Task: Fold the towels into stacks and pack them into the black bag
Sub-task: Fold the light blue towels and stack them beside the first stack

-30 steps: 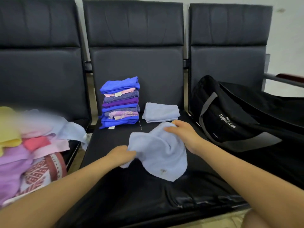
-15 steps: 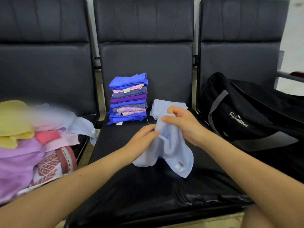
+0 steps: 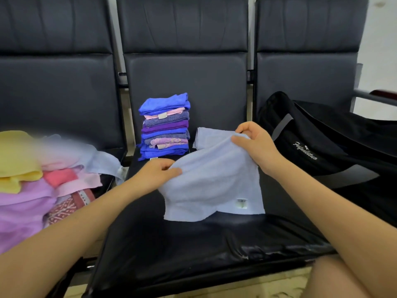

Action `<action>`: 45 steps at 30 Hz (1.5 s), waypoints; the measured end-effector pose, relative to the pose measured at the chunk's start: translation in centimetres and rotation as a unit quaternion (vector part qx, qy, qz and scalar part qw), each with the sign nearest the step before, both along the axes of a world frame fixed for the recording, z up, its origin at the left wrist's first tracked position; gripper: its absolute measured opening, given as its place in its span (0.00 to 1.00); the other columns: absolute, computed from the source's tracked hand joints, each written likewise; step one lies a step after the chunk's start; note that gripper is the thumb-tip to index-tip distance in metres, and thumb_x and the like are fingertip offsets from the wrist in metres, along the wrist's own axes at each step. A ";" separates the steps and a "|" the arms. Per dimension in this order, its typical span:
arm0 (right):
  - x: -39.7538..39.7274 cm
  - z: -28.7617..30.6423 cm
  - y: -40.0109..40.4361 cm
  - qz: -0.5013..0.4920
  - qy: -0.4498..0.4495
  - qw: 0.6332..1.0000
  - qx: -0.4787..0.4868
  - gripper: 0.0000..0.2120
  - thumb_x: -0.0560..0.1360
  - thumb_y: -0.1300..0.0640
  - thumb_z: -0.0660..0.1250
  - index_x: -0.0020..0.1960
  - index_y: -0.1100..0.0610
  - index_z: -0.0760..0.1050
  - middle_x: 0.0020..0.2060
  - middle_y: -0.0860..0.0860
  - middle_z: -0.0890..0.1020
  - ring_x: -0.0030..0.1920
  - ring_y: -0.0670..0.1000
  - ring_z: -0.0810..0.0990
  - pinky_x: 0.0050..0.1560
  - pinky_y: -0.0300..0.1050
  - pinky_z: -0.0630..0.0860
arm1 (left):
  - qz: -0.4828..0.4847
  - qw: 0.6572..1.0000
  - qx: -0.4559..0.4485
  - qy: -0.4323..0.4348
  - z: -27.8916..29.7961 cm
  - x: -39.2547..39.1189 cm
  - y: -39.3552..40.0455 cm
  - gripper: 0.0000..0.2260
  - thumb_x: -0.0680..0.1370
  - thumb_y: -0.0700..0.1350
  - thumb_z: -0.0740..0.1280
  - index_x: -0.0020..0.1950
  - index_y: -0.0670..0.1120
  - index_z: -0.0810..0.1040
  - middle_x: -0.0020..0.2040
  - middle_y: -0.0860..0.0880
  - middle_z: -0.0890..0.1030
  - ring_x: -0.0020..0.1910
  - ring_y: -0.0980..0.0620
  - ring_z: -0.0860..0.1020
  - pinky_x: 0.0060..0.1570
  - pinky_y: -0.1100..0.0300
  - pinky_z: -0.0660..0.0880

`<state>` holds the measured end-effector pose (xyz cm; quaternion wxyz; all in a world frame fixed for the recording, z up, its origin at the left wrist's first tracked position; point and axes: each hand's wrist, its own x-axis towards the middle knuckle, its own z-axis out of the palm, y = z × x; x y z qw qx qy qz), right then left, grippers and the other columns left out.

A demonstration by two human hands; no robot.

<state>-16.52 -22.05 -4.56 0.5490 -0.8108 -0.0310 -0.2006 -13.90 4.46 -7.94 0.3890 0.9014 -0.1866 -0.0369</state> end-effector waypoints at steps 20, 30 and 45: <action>-4.9 5.8 2.2 0.169 0.113 0.947 0.250 0.16 0.75 0.44 0.67 0.49 0.58 0.78 0.45 0.53 0.84 0.50 0.54 0.83 0.54 0.47 0.77 | -0.018 0.820 -0.540 0.189 8.3 -5.9 1.7 0.16 0.81 0.42 0.59 0.44 0.48 0.86 0.42 0.50 0.85 0.41 0.55 0.83 0.41 0.63 0.79; -1.2 -1.8 -0.2 0.055 0.183 0.969 -0.157 0.15 0.75 0.52 0.69 0.34 0.58 0.72 0.32 0.51 0.75 0.33 0.48 0.73 0.37 0.37 0.69 | 0.179 0.970 -0.153 0.058 -1.1 -1.1 3.8 0.11 0.81 0.49 0.60 0.52 0.47 0.80 0.52 0.47 0.82 0.52 0.48 0.79 0.56 0.52 0.75; 7.7 -9.9 -0.5 -0.035 0.110 0.899 -0.423 0.08 0.80 0.57 0.58 0.54 0.54 0.76 0.51 0.52 0.79 0.52 0.54 0.76 0.51 0.50 0.74 | 0.202 0.965 0.149 -0.080 -6.9 6.8 2.9 0.14 0.81 0.48 0.59 0.35 0.48 0.70 0.39 0.46 0.77 0.43 0.45 0.75 0.41 0.55 0.67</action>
